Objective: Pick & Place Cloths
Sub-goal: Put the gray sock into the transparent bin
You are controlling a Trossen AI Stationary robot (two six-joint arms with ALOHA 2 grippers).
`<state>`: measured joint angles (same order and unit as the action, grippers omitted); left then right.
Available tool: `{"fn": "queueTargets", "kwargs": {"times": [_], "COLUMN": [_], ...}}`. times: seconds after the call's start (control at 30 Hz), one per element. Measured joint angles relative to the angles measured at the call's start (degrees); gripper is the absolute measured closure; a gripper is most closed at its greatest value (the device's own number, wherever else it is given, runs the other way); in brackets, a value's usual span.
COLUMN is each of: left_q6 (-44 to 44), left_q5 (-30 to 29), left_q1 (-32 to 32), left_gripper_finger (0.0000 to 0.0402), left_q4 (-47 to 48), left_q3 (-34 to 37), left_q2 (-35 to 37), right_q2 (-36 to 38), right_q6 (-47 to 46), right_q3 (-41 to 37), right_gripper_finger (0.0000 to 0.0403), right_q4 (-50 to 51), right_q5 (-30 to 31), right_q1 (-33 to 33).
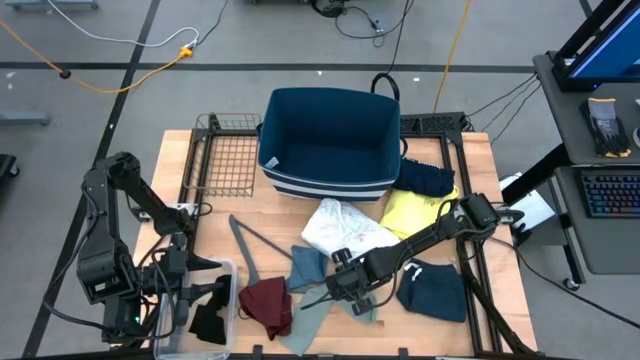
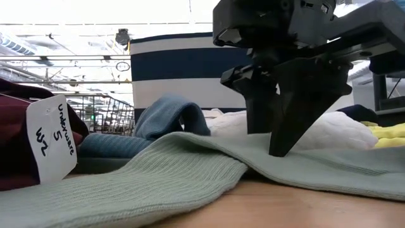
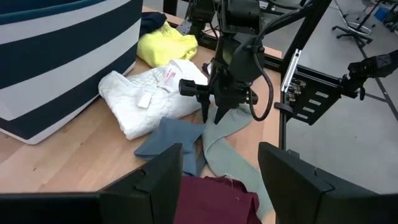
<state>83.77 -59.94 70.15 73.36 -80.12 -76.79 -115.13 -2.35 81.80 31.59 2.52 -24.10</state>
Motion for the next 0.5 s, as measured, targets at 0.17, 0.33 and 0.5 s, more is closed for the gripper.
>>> {"fn": "queueTargets", "kwargs": {"times": [0.17,0.33,0.5], "left_q6": [0.0,0.0,0.0], "left_q5": [0.0,0.1,0.1], "left_q1": [0.0,0.0,0.0], "left_gripper_finger": [0.0188,0.0188,0.0188], "left_q4": [0.0,0.0,0.0], "left_q3": [0.0,0.0,0.0], "left_q2": [0.0,0.0,0.0], "right_q2": [0.0,1.3,5.7], "right_q6": [-2.2,-5.3,-7.9], "right_q3": [0.0,-0.2,-0.2], "right_gripper_finger": [0.0327,0.0389,0.0392], "right_q4": [0.0,0.7,0.6], "right_q5": [-0.8,-2.4,-2.8], "right_q1": [0.0,0.0,0.0]}}
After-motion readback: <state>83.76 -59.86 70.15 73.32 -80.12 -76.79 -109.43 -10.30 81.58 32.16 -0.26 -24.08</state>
